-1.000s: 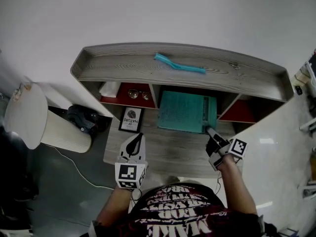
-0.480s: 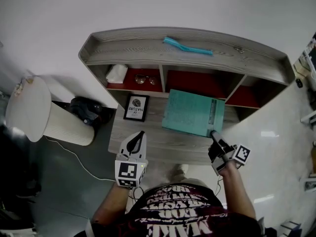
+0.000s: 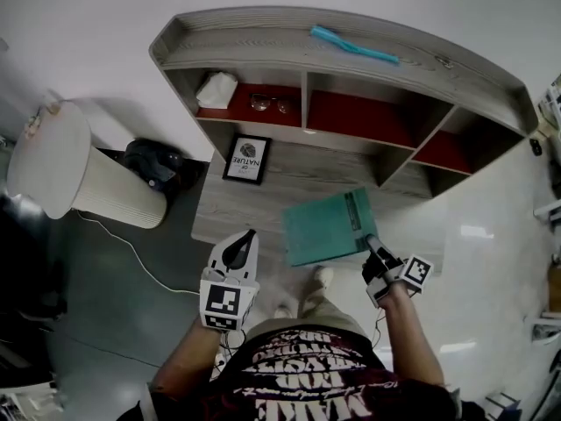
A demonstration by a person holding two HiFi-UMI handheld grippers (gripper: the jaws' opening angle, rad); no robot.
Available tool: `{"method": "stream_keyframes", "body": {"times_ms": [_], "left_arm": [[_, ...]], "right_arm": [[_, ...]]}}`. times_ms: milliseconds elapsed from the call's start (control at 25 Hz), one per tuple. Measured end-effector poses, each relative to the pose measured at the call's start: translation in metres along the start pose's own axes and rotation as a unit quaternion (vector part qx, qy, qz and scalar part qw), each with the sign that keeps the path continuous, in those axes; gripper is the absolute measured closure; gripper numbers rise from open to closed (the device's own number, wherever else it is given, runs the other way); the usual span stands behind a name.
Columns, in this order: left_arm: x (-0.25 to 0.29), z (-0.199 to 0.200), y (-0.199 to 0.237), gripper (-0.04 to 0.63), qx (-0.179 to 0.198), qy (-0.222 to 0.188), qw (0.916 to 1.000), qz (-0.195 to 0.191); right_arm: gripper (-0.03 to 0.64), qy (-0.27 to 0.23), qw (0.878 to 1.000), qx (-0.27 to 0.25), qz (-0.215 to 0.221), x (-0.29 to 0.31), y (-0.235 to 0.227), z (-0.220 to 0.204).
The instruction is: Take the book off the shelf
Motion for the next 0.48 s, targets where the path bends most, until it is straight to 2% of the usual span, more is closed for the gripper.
{"method": "stream_keyframes", "body": {"times_ms": [240,480], "left_arm": [[-0.014,-0.029,-0.005,0.589,0.001,0.025,0.9997,0.003],[-0.013,-0.022,-0.008,0.589,0.012,0.02,0.9997,0.0]], "right_arm": [[0.436,-0.037,0.998,0.014,-0.042,0.005,-0.073,-0.011],[0.436,-0.074,0.994,0.032,-0.07,0.01,-0.128,-0.023]]}}
Point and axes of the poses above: the fingertips, and each gripper's own axes: x forward along the fingers, y to its left, z out of its top, the point moved 1 cm from there along -x, backward along the fingers, and after that the axes turned 13 degrees about -x, right-handed, at the moved point
